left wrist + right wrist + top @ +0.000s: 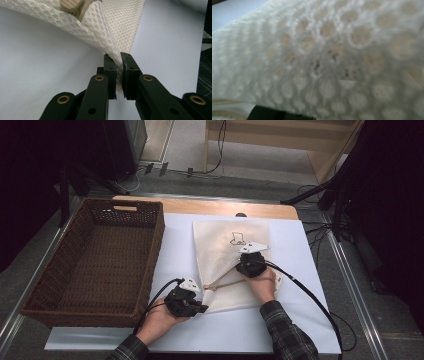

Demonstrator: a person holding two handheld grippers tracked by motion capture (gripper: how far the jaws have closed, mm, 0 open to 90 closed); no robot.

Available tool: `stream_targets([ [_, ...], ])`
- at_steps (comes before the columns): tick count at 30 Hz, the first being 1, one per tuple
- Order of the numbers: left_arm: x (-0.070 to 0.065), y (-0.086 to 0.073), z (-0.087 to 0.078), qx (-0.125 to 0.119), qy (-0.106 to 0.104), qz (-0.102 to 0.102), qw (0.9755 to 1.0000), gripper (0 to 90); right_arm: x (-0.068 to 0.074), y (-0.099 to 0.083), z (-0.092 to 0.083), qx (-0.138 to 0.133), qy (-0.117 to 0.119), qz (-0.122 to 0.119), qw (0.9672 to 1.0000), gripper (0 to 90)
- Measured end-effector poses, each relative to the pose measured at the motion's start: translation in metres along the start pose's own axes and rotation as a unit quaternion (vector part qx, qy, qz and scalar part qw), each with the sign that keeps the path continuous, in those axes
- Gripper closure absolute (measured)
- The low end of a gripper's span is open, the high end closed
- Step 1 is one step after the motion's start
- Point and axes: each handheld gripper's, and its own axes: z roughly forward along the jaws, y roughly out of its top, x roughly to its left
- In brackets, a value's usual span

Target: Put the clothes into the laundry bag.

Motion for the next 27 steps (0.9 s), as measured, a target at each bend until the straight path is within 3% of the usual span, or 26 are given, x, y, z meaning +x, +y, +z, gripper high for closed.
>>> stream_targets([
  [6,0.001,0.0,-0.001,0.002,0.002,0.002,1.0,83.7,0.005,-0.003,-0.015,0.007,0.046,-0.012,0.9989,74.3],
  [14,0.001,0.0,-0.002,0.001,0.003,0.001,1.0,83.4,0.009,-0.006,-0.038,0.01,0.084,-0.025,0.9961,58.6],
  [19,0.002,-0.001,-0.005,-0.001,0.004,0.001,1.0,83.2,0.011,-0.008,-0.056,0.002,0.106,-0.032,0.9938,53.9],
  [27,0.003,-0.004,-0.008,-0.007,0.013,-0.004,0.9999,83.2,0.001,-0.015,-0.093,-0.001,0.15,-0.038,0.9879,48.7],
])
